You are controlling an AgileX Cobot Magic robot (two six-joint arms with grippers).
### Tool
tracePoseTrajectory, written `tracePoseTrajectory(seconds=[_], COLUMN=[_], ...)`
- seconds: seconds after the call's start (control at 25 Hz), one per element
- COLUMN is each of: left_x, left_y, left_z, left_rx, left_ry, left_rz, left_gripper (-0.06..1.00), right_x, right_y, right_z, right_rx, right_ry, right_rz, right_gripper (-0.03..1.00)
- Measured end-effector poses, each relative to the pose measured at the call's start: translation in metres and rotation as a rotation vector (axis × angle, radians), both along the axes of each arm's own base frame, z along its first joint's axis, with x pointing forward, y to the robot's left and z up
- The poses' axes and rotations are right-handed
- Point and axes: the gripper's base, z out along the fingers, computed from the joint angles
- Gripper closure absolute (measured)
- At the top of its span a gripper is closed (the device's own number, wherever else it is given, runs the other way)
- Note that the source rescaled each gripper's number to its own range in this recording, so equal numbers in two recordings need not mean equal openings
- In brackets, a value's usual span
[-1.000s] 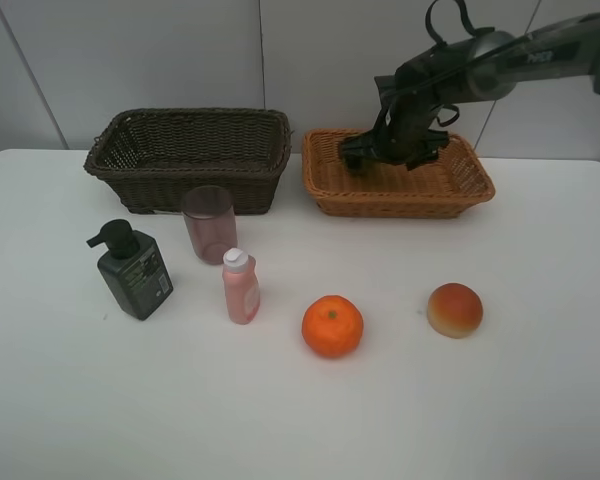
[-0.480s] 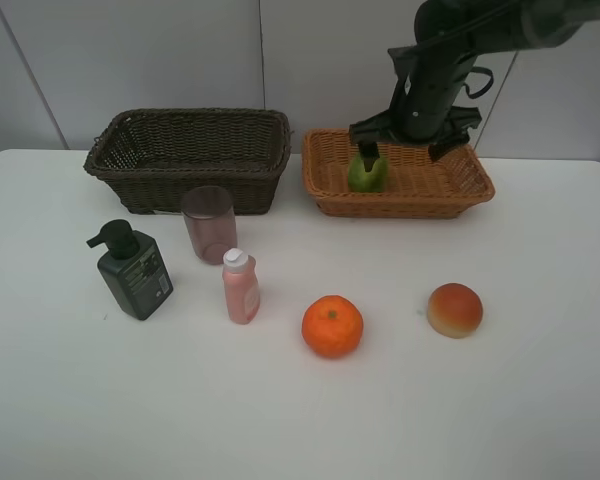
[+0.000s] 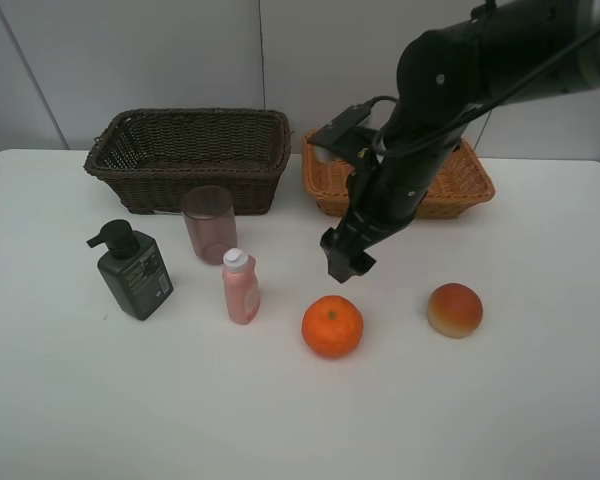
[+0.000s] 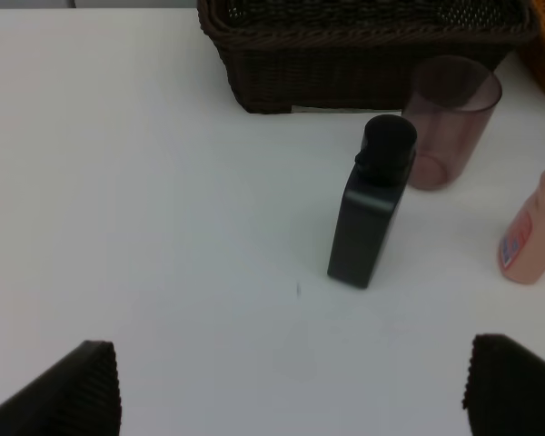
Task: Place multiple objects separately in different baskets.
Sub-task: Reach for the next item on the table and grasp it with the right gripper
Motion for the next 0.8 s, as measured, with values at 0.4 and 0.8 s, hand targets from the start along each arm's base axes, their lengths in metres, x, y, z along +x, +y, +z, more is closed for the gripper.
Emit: tracePoseTrajectory(seconds=[0.4,0.8], left_x=[0.000,0.000], left_y=[0.000,0.000], left_z=[0.000,0.000], left_rx=[0.000,0.000], left_ry=[0.000,0.000], left_rz=[0.000,0.000], left_gripper=[-0.03,-0.03], right_x=[-0.048,-0.063], right_y=[0.042,0.035], right_z=[-0.009,-0.038], right_rx=[-0.115,-0.142], right_ry=[0.029,0.018], right_rz=[0.560,0.651], right_gripper=[-0.03,-0.03])
